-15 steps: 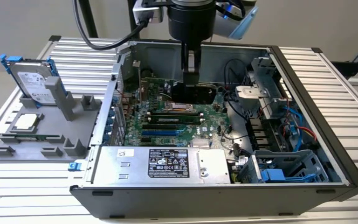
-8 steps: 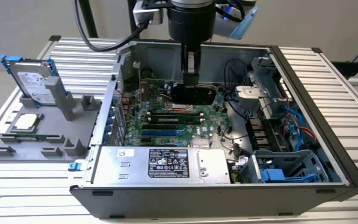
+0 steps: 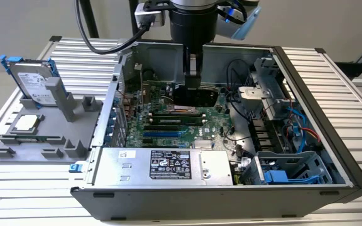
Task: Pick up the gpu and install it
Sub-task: 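Insert the gpu into the slot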
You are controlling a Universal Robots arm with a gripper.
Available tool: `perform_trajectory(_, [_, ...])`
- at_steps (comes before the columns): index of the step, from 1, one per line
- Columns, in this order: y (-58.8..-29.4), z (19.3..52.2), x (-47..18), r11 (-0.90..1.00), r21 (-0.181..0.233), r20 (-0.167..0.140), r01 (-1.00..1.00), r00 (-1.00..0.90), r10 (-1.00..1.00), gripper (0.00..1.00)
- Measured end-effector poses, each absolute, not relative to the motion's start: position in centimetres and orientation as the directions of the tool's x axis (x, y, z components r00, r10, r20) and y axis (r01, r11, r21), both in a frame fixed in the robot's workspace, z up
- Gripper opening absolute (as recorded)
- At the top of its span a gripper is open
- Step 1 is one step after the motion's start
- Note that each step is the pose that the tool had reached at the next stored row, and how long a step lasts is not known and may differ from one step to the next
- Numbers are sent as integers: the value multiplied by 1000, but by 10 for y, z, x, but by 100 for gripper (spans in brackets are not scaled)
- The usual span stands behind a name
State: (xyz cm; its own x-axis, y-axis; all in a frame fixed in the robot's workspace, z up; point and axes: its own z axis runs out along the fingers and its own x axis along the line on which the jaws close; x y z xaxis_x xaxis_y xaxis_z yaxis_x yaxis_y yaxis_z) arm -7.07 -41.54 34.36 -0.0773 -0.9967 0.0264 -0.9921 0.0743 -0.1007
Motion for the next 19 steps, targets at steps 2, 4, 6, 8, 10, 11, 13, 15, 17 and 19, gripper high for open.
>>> perform_trajectory(2, [-415, 343, -71, 74, -101, 27, -992, -77, -997, 0])
perform_trajectory(4, [-415, 342, -71, 74, -101, 27, -992, -77, -997, 0])
perform_trajectory(6, [-415, 342, -71, 74, -101, 28, -992, -77, -997, 0])
perform_trajectory(8, [-415, 341, -71, 74, -101, 29, -992, -77, -997, 0])
perform_trajectory(10, [-415, 340, -71, 74, -101, 29, -992, -77, -997, 0])
perform_trajectory(11, [-415, 340, -71, 74, -101, 30, -992, -77, -997, 0])
perform_trajectory(13, [-415, 339, -71, 74, -101, 30, -992, -77, -997, 0])
perform_trajectory(15, [-415, 339, -71, 74, -101, 31, -992, -77, -997, 0])
perform_trajectory(17, [-415, 338, -71, 74, -101, 31, -992, -77, -997, 0])
perform_trajectory(19, [-415, 338, -71, 74, -101, 32, -992, -77, -997, 0])
